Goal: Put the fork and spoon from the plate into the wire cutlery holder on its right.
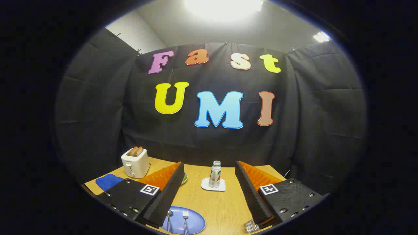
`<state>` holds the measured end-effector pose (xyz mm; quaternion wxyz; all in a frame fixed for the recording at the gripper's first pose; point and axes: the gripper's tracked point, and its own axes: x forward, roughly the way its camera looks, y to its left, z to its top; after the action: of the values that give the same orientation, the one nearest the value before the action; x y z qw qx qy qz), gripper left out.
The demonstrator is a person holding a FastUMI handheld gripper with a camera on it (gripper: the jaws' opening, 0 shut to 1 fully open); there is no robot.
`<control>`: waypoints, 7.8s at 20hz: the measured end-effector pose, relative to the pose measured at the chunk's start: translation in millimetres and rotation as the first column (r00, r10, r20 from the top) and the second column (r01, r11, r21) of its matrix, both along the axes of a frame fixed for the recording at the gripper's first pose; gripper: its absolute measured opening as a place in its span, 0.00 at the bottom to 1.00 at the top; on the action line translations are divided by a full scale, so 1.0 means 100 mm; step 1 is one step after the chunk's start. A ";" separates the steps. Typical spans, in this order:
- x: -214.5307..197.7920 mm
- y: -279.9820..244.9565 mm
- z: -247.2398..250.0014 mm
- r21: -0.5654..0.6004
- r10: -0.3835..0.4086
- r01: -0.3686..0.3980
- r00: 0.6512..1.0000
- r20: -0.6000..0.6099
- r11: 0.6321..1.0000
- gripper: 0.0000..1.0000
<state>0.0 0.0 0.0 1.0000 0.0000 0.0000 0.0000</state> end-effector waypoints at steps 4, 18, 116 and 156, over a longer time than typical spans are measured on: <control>0.05 0.03 -0.13 -0.011 0.011 -0.011 0.999 -0.037 1.000 0.96; 0.16 0.14 -0.63 -0.071 0.065 -0.081 0.978 -0.196 0.994 0.96; -1.18 -2.00 -2.46 -0.124 -0.249 -0.440 -0.239 -0.938 0.890 0.11; -0.96 0.26 -1.89 -0.080 -0.002 -0.225 0.329 -0.944 0.971 0.98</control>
<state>-95.6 26.4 -188.7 0.8091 -0.0988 0.5752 0.0691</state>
